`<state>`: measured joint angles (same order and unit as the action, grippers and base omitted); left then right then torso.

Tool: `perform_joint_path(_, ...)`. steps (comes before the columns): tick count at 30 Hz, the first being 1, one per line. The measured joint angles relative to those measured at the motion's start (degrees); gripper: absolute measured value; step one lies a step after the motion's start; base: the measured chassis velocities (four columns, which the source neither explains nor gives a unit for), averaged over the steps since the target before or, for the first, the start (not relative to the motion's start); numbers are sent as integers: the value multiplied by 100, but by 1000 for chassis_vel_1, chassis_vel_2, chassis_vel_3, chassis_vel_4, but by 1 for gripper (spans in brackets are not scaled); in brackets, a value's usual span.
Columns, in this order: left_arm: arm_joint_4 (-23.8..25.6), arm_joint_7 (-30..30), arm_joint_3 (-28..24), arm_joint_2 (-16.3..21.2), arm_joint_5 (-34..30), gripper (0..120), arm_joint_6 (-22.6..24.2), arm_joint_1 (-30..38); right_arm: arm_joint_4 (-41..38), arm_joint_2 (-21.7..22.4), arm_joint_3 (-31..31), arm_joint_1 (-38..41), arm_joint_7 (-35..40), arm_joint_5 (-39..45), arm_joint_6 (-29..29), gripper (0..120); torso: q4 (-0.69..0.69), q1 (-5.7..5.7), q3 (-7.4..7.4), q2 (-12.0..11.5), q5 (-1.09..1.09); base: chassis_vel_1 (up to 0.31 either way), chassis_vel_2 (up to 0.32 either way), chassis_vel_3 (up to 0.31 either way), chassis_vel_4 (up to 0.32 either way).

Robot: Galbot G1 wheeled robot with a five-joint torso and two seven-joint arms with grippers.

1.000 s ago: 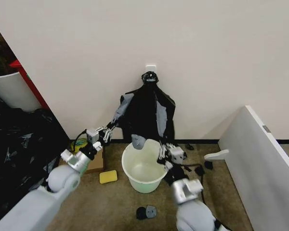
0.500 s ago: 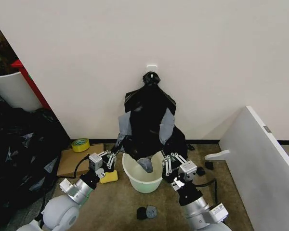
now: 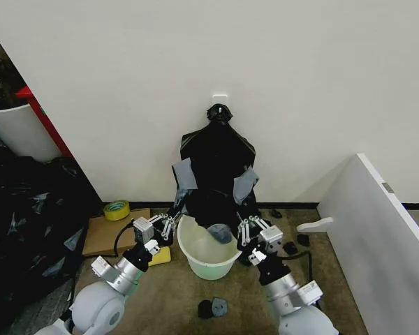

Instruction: Place the garbage bag over the trash bin.

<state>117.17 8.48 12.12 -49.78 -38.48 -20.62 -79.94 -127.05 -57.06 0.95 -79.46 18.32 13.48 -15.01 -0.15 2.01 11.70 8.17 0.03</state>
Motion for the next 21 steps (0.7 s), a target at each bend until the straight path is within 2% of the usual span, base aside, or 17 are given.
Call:
perform_joint_path(15,902,-324,233,95,-293,0,223,-203,-469,-11,-210,22,-17,148,68,0,0,0,0,0,0,0,0,0,0)
perform_joint_path(21,858,-339,198,53,-284,0,241,-180,-424,-62,-254,75,-66,164,87,0,0,0,0,0,0,0,0,0,0)
